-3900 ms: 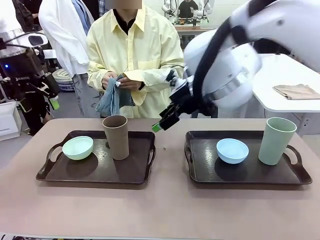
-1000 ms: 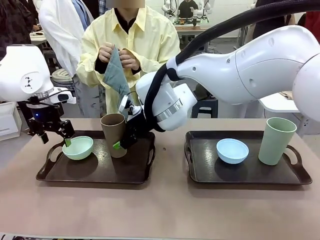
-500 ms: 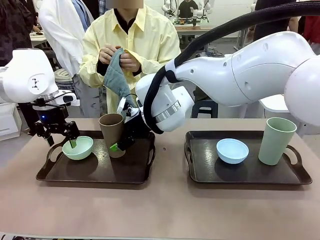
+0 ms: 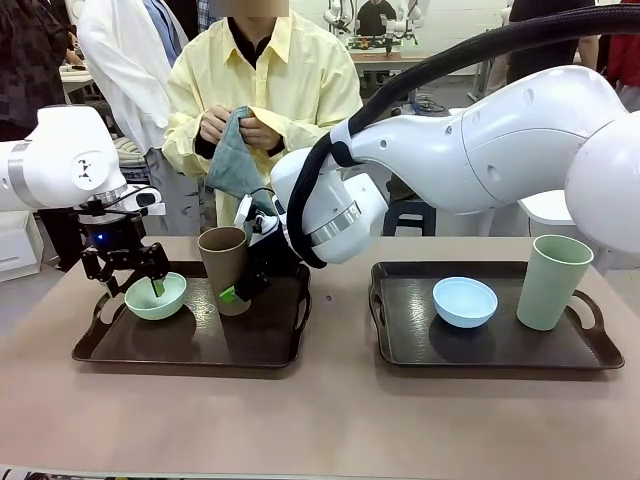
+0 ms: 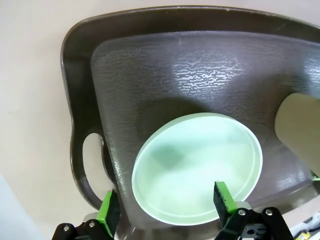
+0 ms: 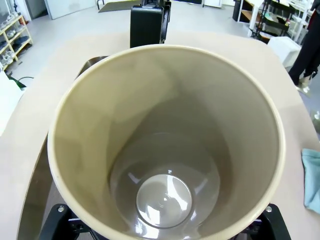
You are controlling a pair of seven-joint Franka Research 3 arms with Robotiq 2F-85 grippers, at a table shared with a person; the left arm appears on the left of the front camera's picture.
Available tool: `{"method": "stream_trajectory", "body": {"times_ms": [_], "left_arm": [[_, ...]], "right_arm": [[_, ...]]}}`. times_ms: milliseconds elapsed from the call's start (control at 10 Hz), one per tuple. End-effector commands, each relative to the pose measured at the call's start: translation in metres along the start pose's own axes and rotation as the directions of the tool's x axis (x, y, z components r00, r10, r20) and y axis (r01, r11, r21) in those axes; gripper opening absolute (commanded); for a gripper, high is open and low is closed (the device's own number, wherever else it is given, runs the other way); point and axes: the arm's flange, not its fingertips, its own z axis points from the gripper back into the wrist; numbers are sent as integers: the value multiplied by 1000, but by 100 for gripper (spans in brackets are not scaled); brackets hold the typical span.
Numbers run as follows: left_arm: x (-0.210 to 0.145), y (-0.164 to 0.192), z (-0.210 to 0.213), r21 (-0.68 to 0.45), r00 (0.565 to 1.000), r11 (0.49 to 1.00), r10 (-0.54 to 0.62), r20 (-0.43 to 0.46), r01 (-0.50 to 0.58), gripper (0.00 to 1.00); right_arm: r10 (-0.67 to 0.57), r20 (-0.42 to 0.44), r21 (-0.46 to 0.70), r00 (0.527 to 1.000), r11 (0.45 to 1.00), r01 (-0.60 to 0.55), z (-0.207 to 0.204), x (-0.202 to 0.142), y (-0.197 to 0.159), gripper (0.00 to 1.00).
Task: Set up a tray with a mat and arrange the tableware.
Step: Pick up the Picnic Bowl and Reusable plastic cup from the Handle tray in front of the human's position and hold them in the air.
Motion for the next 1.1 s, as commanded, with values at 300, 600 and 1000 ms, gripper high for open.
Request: {"method": "stream_trajectory", "body": {"times_ms": [300, 600, 1000], "left_arm": [[13, -2, -11, 43, 999, 998, 52, 17, -52, 0], [14, -2, -12, 47, 998, 997, 55, 12, -55, 9], [13, -2, -9, 47, 998, 997, 60, 12, -61, 0]], "right_arm": [[54, 21, 8, 998, 999, -54, -2, -3, -2, 0], [67, 21, 11, 998, 998, -68, -4, -3, -1, 23], [68, 19, 10, 998, 998, -68, -6, -3, 0, 0]]}}
